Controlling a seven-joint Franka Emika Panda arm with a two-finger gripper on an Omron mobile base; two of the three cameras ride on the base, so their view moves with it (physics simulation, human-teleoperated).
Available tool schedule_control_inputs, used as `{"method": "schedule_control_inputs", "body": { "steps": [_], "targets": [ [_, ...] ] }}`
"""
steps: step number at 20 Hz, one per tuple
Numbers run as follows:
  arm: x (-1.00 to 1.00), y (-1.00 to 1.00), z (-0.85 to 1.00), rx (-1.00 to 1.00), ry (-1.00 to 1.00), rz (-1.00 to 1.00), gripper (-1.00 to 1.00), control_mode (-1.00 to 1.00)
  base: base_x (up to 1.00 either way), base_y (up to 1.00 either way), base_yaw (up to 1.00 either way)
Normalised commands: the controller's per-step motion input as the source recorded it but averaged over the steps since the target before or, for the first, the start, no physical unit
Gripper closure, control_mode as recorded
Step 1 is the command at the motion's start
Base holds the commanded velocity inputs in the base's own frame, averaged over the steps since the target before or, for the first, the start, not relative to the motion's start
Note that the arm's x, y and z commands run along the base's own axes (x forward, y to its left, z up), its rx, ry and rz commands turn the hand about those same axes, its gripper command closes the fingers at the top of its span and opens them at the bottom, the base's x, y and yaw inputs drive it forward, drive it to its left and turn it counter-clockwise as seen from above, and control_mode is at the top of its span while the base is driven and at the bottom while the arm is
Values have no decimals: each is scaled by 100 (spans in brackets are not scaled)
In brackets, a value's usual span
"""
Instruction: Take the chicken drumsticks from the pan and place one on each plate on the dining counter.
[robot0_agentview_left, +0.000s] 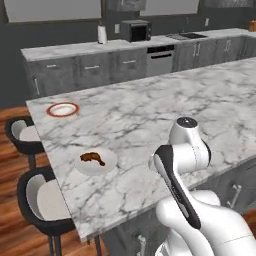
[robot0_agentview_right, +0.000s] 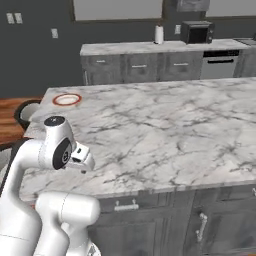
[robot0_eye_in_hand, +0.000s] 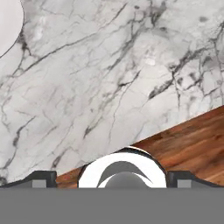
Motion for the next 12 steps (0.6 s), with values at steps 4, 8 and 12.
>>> {"method": "schedule_control_inputs", "body": {
  "steps": [4,8,12],
  "targets": [
    [0,0,0,0,0,0,-100,100,0,-42,-90],
    [0,0,0,0,0,0,-100,100,0,-47,-89],
    [0,0,0,0,0,0,-100,100,0,-54,-84]
  ]
}}
